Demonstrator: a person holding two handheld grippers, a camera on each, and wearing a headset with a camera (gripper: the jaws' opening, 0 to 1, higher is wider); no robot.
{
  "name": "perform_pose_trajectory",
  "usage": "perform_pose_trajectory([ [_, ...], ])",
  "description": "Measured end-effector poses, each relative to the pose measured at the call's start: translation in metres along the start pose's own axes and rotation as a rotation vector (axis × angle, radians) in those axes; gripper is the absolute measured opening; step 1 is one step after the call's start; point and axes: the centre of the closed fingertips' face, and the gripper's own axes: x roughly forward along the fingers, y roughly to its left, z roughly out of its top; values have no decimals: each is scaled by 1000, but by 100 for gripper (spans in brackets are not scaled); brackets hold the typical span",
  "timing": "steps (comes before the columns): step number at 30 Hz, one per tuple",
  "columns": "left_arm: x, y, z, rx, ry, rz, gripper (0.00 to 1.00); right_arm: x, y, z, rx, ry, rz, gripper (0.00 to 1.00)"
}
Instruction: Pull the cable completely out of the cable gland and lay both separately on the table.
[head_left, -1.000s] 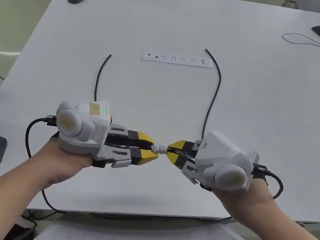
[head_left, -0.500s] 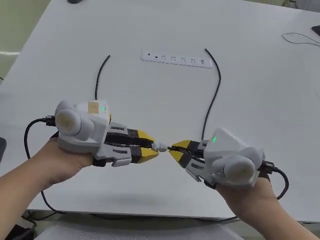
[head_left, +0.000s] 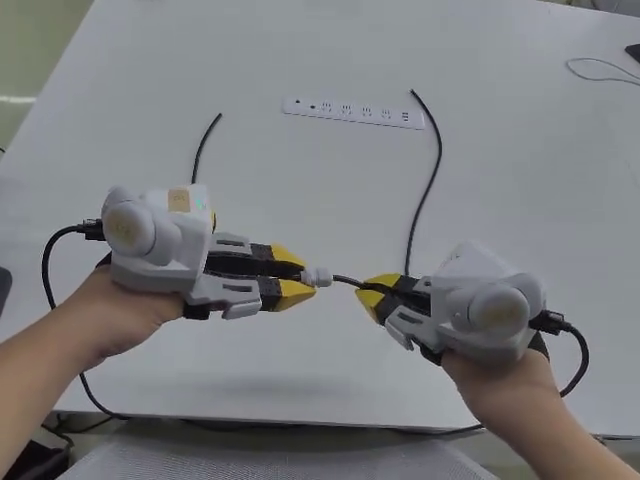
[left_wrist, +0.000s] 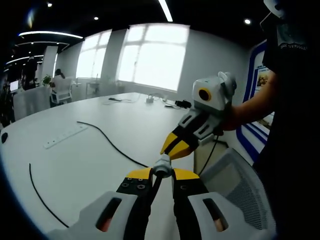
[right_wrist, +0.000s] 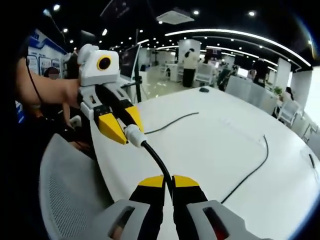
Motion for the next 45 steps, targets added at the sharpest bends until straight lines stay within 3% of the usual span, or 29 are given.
perform_pose_trajectory([
  [4,-2,1,1,-11,-7,6,15,-1,-11,-13,66,23,-36,0],
  [10,-5,0,2,-21,-20,14,15,-5,-33,-39,234,39,-113,0],
  [14,-4,-3,0,-25,-18,15,15,-5,-39,-58,344,51,-124,0],
  [22,-5,-4,-3,-32,-14,19,15,-6,-35,-54,354,15,-122,1],
  [30,-9,-1,-4,-33,-5,31,15,-8,-29,-48,322,-6,-97,3],
  [36,-10,0,-4,-41,-5,39,15,-17,-18,-36,229,-10,-83,8],
  [41,-11,-2,-4,-46,-4,38,15,-25,-3,-5,40,-5,-72,17],
  [45,-11,-3,-4,-48,0,39,15,-21,11,15,-114,23,-62,18],
])
